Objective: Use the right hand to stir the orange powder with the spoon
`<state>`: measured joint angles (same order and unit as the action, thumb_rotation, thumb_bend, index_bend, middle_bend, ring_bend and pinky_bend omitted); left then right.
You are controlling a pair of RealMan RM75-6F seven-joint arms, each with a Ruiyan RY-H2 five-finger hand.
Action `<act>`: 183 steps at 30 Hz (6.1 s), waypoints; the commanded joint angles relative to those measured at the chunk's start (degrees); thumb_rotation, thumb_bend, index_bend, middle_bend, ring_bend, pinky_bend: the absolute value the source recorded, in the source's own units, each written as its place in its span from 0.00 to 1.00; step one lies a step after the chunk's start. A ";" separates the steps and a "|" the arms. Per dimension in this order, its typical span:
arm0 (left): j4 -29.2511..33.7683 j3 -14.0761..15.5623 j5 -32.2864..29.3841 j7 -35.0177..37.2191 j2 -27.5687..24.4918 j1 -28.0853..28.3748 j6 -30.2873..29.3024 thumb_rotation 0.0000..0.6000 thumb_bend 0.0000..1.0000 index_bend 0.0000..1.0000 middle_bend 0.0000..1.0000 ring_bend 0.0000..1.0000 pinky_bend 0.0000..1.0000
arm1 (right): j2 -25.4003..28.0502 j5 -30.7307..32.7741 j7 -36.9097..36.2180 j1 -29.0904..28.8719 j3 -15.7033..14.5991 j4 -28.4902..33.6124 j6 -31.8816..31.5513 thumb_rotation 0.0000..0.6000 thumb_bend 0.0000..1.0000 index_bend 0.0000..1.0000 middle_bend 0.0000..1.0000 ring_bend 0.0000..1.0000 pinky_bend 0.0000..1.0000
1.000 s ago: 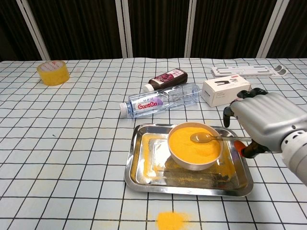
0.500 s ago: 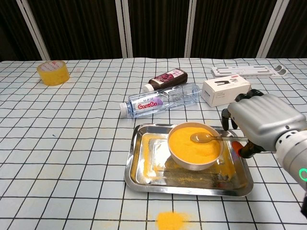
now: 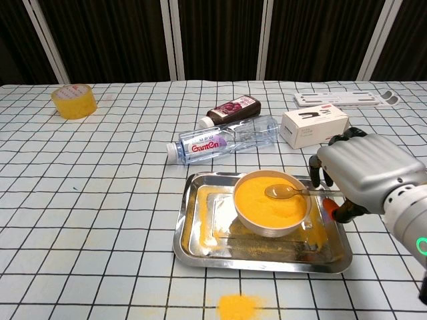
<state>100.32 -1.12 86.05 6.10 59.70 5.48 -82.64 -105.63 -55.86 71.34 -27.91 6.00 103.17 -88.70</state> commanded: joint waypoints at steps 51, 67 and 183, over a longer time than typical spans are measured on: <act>0.20 0.01 -0.16 0.12 -0.12 0.07 0.21 1.00 0.00 0.00 0.00 0.00 0.00 | -0.05 -0.40 -0.77 0.17 -0.34 -0.59 0.03 1.00 0.56 0.48 0.46 0.18 0.00; 0.31 0.01 -0.30 0.03 -0.16 0.08 0.31 1.00 0.00 0.00 0.00 0.00 0.00 | 0.36 -1.33 -1.54 0.46 -0.70 -0.36 0.15 1.00 0.56 0.41 0.46 0.17 0.00; 0.62 0.03 -0.45 -0.01 -0.21 0.15 0.53 1.00 0.00 0.00 0.00 0.00 0.00 | 1.69 -6.81 -3.40 2.36 -1.64 -1.30 0.19 1.00 0.90 0.77 0.69 0.36 0.00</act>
<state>100.94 -1.09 85.60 6.09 59.49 5.63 -82.11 -103.96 -62.50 67.95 -25.56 4.44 101.93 -88.49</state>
